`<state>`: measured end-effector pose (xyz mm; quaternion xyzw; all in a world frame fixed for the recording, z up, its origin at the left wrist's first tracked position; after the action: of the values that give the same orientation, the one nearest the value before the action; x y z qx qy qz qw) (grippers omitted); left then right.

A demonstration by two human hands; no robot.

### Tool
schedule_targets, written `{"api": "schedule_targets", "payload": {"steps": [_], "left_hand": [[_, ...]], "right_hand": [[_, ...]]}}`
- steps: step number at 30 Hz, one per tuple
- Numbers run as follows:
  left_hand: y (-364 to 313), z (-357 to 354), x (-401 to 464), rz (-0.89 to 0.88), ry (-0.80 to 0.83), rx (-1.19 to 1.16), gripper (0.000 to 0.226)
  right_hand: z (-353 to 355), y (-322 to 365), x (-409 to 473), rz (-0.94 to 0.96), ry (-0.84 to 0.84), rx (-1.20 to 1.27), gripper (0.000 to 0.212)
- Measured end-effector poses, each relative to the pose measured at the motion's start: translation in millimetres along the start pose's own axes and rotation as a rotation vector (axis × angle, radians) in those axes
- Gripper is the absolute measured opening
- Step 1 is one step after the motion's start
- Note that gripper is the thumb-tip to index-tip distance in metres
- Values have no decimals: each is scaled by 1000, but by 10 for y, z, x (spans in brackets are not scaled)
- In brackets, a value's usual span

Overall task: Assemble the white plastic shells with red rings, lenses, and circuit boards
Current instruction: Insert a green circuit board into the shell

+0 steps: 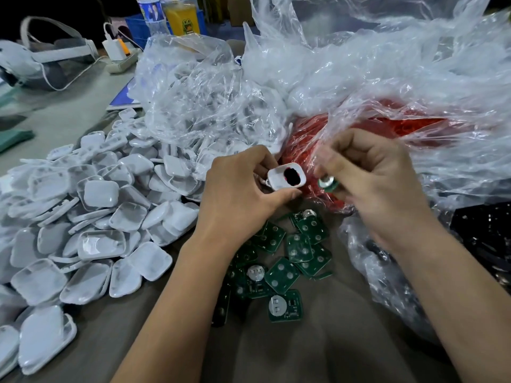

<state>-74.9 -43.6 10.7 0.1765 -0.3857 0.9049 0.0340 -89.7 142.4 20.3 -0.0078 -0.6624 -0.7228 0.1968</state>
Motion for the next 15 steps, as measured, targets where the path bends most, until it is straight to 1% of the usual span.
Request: {"api": "schedule_targets", "payload": {"steps": [2,5,7,8,9,12,13,14,15], "left_hand": [[58,50,8,30,-36,28,36],[141,81,12,74,-54,32,30],[169,68,14,84,-47,26,29],[174,54,15,82,-41,20,29],[179,35,19,79,-29,11,29],[208,-69,24,95,30,-25,34],[213,-96,23,98,43,-36,36],[213,-118,20,95,49,-46,37],[208,-135,14,89,51,-56,38]], "right_hand": [[-162,29,-20,40,104,-213,9],[-436,-65,-99,7,307,-438,15],[-495,-81,-123,7,353,-492,14],[-495,-72,-117,8,349,-461,14],[-472,-67,-103,-5,326,-373,17],[-301,-15,-16,-102,145,82,35],[-239,24,42,-121,82,167,37],[-185,86,121,-124,35,185,33],[-125,171,235,-114,-1,145,26]]}}
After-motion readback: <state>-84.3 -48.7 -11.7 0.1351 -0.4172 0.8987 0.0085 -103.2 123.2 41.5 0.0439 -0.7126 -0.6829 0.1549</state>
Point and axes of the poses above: each hand's wrist, its own x-axis towards the middle knuckle, its own z-axis out of the back of the hand, y = z × x, the point moved 10 cm from there along x, towards the middle knuckle, and after that the axes turned 3 degrees about y, right-handed, at the moved point
